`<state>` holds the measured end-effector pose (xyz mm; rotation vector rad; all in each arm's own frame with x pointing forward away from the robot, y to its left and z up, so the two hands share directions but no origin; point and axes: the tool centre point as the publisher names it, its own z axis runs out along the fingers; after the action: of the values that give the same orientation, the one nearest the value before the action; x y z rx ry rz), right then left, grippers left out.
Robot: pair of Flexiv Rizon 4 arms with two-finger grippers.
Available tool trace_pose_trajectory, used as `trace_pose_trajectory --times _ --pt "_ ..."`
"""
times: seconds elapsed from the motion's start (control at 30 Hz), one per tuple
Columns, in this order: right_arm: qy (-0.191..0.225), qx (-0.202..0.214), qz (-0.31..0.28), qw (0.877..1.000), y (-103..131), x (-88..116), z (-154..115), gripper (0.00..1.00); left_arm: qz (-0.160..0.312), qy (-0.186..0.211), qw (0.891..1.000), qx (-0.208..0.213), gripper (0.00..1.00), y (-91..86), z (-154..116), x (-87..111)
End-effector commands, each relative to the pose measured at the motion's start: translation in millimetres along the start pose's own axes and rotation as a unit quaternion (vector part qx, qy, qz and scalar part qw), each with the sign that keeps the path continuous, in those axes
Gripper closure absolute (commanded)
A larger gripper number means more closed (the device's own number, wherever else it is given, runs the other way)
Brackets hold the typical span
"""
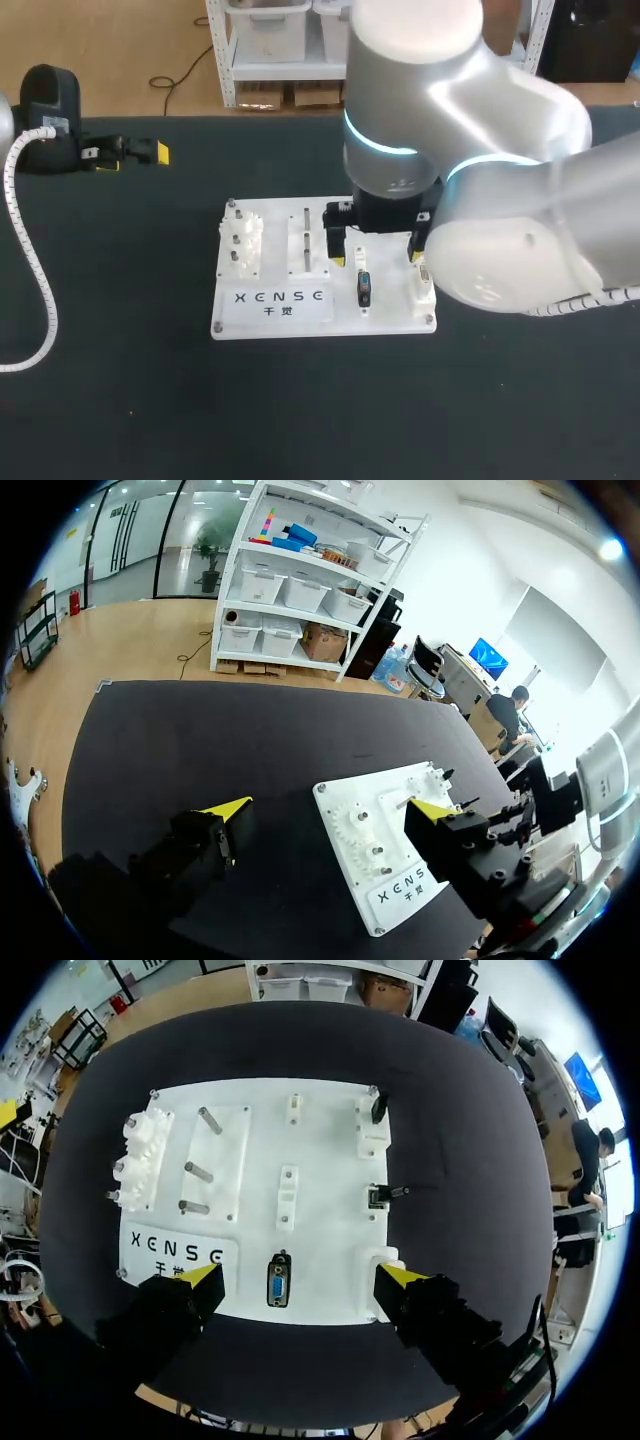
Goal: Insert the USB connector, Ethernet cable, and multi-pin plug into their matching sockets one by one.
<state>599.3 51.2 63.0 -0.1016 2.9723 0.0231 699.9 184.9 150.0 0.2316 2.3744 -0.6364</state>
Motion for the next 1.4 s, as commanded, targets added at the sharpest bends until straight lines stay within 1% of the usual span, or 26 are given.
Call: trace_pose_trajectory --times 0.03,0.5,0.6,0.67,1.4 --pt "0.006 0.002 -0.004 1.000 3 2 3 0.00 0.000 0.000 1.000 0.000 0.00 0.0 0 0.0" --pt "0.030 0.005 -0.015 0.999 6 17 20 0.00 0.000 0.000 1.000 0.000 0.00 0.0 0 0.0" --pt "0.033 -0.003 -0.012 0.999 6 19 23 0.00 0.000 0.000 1.000 0.000 0.00 0.0 0 0.0" --pt "0.029 -0.018 -0.014 0.999 6 20 23 0.00 0.000 0.000 1.000 0.000 0.00 0.0 0 0.0" --pt "0.029 -0.018 -0.014 0.999 6 20 23 0.00 0.000 0.000 1.000 0.000 0.00 0.0 0 0.0"
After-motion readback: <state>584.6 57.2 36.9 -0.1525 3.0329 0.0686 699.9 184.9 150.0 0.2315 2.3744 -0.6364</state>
